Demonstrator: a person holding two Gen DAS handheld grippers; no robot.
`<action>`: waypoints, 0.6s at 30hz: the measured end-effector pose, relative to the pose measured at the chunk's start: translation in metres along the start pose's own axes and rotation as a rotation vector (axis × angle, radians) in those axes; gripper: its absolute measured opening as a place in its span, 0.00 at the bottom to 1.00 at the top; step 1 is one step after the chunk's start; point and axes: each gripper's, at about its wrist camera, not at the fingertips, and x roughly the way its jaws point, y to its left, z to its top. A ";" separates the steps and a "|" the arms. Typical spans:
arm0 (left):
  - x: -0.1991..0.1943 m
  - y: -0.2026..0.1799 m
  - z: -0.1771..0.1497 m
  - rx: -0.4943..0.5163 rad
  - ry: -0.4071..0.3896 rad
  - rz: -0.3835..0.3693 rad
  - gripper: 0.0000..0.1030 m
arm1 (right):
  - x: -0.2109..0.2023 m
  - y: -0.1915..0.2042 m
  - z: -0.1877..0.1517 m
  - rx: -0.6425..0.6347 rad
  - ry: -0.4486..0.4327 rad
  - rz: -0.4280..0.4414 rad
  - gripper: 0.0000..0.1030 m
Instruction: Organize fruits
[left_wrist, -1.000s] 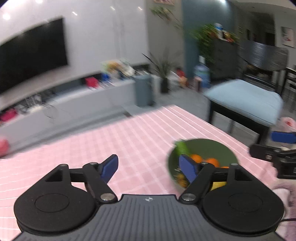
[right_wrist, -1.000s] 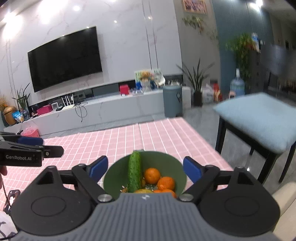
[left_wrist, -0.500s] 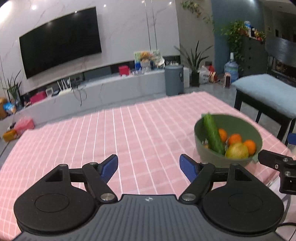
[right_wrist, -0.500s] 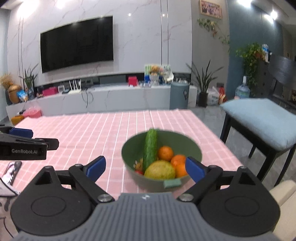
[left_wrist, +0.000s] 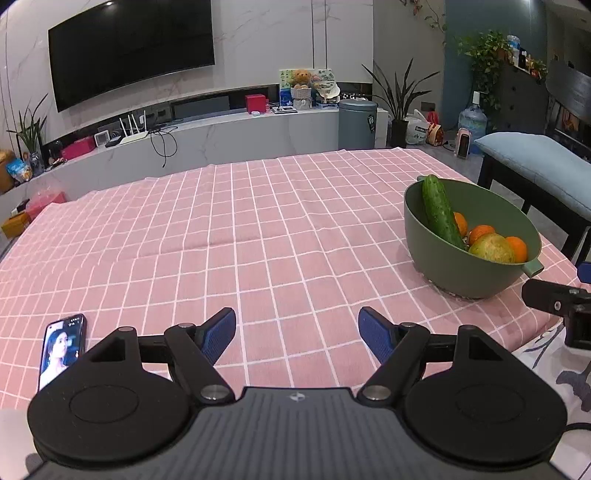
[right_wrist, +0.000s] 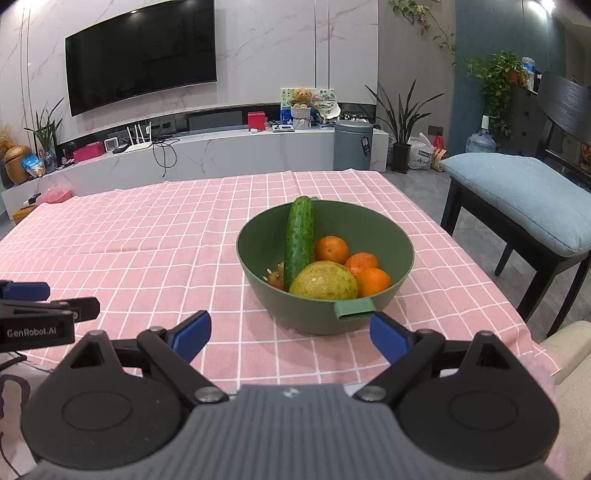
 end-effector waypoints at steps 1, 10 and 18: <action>0.001 0.000 0.001 0.000 -0.001 0.001 0.86 | 0.000 0.000 0.000 0.001 -0.002 0.001 0.87; 0.001 -0.001 -0.003 0.012 0.003 0.005 0.86 | -0.002 0.003 -0.002 -0.009 -0.010 -0.003 0.87; 0.002 -0.002 -0.002 0.016 0.004 0.006 0.86 | -0.001 0.003 -0.003 -0.005 -0.010 0.000 0.87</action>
